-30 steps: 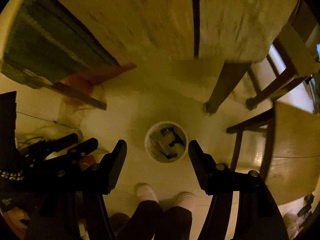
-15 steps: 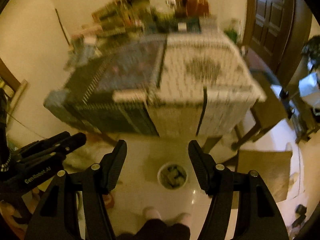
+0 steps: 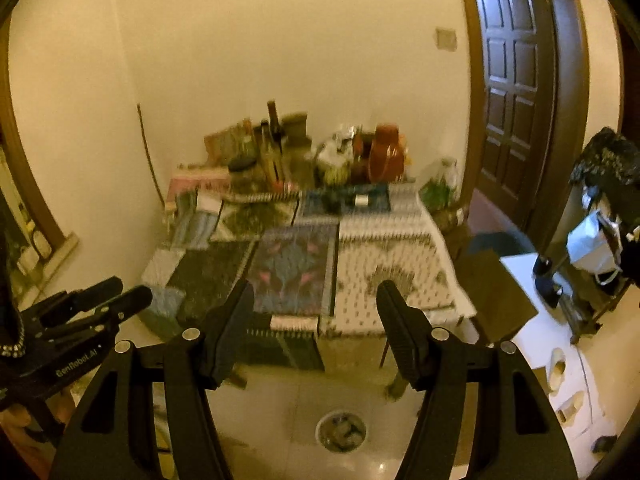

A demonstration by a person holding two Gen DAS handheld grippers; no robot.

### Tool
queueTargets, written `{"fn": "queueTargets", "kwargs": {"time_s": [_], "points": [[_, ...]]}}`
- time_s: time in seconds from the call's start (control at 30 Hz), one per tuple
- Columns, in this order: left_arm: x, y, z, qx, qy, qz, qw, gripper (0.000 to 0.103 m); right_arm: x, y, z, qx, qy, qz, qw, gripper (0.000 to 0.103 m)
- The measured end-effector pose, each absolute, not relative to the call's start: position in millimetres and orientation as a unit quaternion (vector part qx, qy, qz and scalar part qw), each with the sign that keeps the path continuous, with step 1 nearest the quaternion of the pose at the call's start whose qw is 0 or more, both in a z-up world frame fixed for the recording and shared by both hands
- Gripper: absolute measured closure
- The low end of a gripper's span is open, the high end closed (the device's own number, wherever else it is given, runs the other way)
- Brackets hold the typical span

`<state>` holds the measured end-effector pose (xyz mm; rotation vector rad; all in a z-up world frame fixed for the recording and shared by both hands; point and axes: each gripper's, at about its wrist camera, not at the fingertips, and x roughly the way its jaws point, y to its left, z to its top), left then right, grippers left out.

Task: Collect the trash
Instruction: 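Raise both tools from the bin back toward the table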

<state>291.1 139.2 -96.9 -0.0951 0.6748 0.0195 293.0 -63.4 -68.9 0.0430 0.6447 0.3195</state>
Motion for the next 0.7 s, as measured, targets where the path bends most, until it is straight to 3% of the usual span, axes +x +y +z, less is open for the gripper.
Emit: {"fn": "queueTargets", "kwargs": {"time_s": [0.1,0.2,0.27,0.7], "points": [[293,138,-84,-0.039,0.316,0.008,0.948,0.042,302,-66,-60,0.021,0.301,0.147,0.942,0.04],[304,137,-72,-0.034,0.295,0.01,0.955,0.031,311,-70,-56,0.026,0.288,0.138,0.947,0.024],[313,136,-68,-0.031,0.286,0.016,0.958,0.012,318,-74,-54,0.032,0.277,0.131,0.951,0.016],[443,93,-56,-0.014,0.277,0.04,0.96,0.01,439,-113,-52,0.034,0.291,0.157,0.943,0.015]]}}
